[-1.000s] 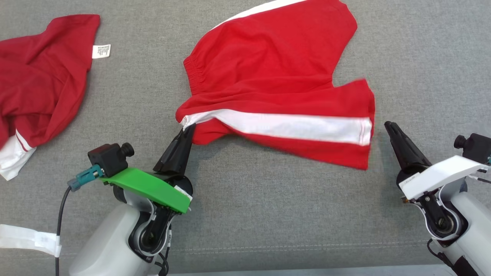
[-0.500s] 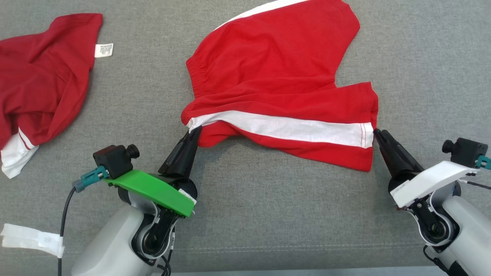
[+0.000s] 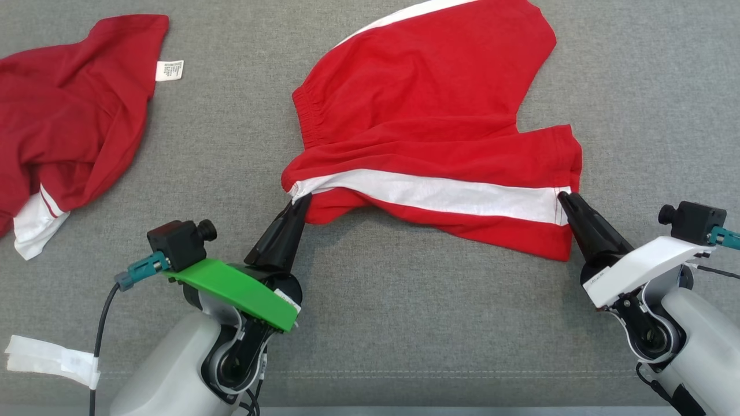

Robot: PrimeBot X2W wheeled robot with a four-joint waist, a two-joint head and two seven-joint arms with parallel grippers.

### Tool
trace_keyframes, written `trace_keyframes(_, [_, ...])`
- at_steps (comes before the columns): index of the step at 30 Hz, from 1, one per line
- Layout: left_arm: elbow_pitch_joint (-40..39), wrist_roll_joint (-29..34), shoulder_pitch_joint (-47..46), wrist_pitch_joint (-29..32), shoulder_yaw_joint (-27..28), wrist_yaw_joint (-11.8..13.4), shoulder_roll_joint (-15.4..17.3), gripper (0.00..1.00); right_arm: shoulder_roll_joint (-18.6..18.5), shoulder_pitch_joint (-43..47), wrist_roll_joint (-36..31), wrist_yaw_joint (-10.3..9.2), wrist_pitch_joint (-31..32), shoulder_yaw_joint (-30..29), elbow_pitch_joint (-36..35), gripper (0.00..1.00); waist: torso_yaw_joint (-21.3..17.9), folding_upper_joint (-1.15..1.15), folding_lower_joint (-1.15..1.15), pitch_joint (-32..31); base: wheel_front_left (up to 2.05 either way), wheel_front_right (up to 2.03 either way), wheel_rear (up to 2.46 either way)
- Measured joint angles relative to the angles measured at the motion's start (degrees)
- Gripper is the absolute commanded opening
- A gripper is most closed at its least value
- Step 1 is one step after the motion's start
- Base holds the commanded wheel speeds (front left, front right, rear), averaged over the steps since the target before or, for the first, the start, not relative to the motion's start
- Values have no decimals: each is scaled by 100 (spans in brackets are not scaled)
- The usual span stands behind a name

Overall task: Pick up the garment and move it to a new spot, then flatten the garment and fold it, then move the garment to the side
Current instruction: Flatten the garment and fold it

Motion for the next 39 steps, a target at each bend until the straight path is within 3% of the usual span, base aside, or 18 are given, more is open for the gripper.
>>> trace_keyframes(33, [-120, -154, -10, -1, -91, 0, 52, 0, -66, -467, -553, 3, 54, 407, 650, 43, 53, 0, 0, 122, 0, 0, 0])
trace_keyframes(37, [-125, -154, -10, -1, -90, 0, 51, 0, -67, -519, -575, 3, 71, 464, 683, 24, 56, 0, 0, 127, 0, 0, 0])
trace_keyframes(38, [-125, -154, -10, -1, -90, 0, 51, 0, -66, -527, -592, 3, 74, 471, 693, 17, 57, 0, 0, 129, 0, 0, 0])
trace_keyframes(39, [-126, -154, -10, -1, -90, 0, 51, 0, -66, -532, -593, 3, 75, 480, 701, 3, 59, 0, 0, 131, 0, 0, 0])
